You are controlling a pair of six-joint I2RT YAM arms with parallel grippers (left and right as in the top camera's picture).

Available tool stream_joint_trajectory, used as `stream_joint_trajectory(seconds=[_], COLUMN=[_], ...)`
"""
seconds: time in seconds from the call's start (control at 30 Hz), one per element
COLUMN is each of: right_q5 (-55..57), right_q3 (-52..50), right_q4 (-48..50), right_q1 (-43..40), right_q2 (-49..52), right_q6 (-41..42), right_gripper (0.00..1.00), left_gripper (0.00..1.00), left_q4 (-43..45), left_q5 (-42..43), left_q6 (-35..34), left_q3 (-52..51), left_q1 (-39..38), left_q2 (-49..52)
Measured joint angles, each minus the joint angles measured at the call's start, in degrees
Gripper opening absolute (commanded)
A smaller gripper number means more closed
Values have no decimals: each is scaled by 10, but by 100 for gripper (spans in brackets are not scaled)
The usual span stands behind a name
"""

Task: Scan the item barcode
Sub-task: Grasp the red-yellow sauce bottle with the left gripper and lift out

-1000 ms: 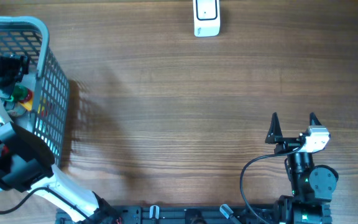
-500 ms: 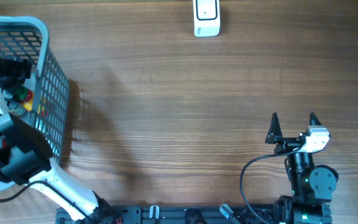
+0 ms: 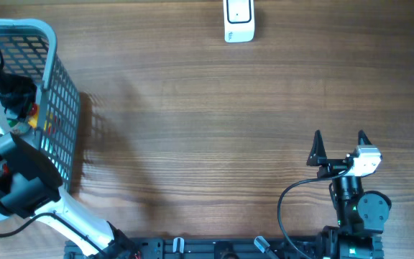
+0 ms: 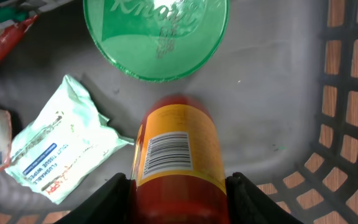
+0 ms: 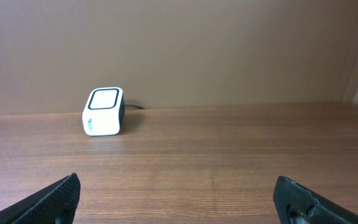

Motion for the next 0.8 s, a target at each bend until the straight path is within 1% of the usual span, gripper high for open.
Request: stream_joint_trajectory(seconds=[0.17, 0.3, 0.4, 0.57, 0.67, 0.7, 0.77, 0.8], right_q5=[0, 0, 0, 0, 0, 0, 0, 0], right_q3=[0, 0, 0, 0, 0, 0, 0, 0], right_q4=[0, 0, 0, 0, 0, 0, 0, 0], right_q1=[0, 0, 0, 0, 0, 0, 0, 0], right_q2=[0, 0, 0, 0, 0, 0, 0, 0], right_q6=[0, 0, 0, 0, 0, 0, 0, 0], right_gripper=[100, 100, 100, 100, 100, 100, 100, 100], left_gripper=[44, 46, 49, 46, 45, 45, 45, 45], left_q4=[-29, -29, -18, 7, 41, 47, 55, 55], left_q5=[2, 13, 38, 114, 200, 215, 240, 258], left_q6=[0, 0, -1, -1, -1, -1, -1, -1], left_q3=[56, 89, 111, 119, 120, 120, 120, 120], left_q1=[0, 0, 0, 0, -3, -8, -30, -61], left_q2=[-17, -80, -144, -232, -278, -287, -303, -314])
